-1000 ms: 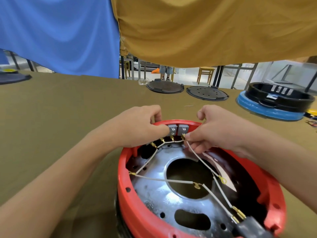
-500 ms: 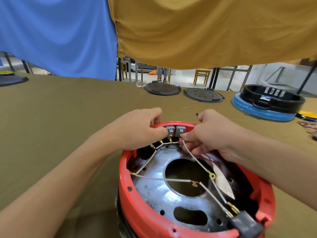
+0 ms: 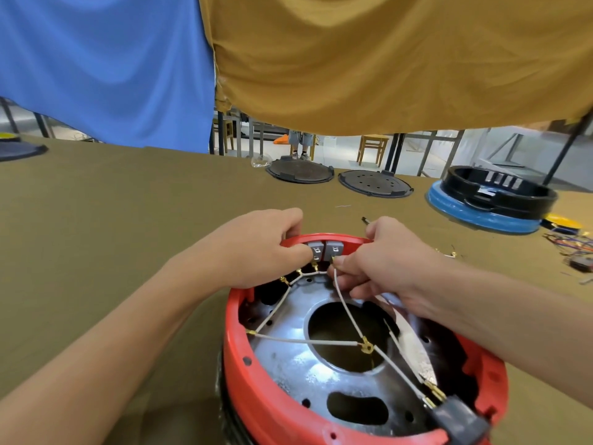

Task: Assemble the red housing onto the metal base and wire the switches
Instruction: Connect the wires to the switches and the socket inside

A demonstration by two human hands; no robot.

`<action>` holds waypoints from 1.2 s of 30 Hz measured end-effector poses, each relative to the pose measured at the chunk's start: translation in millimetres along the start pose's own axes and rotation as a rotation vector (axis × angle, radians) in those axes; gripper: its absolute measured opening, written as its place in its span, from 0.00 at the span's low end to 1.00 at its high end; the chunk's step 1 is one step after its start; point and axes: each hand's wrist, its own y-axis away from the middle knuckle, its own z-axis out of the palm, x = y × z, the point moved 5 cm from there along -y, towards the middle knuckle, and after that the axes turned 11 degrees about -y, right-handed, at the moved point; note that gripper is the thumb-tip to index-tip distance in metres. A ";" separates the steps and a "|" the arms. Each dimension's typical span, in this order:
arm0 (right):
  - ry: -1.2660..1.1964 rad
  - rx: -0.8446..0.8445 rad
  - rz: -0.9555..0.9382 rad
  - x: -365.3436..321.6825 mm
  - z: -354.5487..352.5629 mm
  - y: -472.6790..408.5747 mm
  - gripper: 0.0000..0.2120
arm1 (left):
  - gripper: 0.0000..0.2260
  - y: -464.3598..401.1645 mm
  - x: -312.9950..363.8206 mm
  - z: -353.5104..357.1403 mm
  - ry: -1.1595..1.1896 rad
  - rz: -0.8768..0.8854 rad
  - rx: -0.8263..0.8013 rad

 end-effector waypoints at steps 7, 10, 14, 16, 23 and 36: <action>0.025 0.026 0.007 0.2 -1.2 -2.6 0.33 | 0.09 -0.5 0.8 -0.5 -0.008 0.012 0.013; 0.010 0.002 -0.010 -2.8 -2.9 2.0 0.32 | 0.09 0.3 -1.1 0.2 0.017 -0.015 -0.004; 0.007 -0.064 -0.010 -6.8 -12.9 5.7 0.21 | 0.08 -0.3 -2.1 1.3 0.032 -0.028 -0.040; 0.039 -0.106 -0.029 -8.8 -19.3 4.5 0.17 | 0.07 -0.8 -3.8 1.1 0.049 -0.022 -0.075; 0.111 -0.228 -0.251 -20.6 -27.7 0.1 0.10 | 0.07 -2.1 -14.1 -2.9 0.258 -0.044 -0.121; 0.164 -0.490 -0.538 -32.3 -16.6 5.0 0.06 | 0.14 0.0 -37.2 -5.0 0.445 -0.156 -0.212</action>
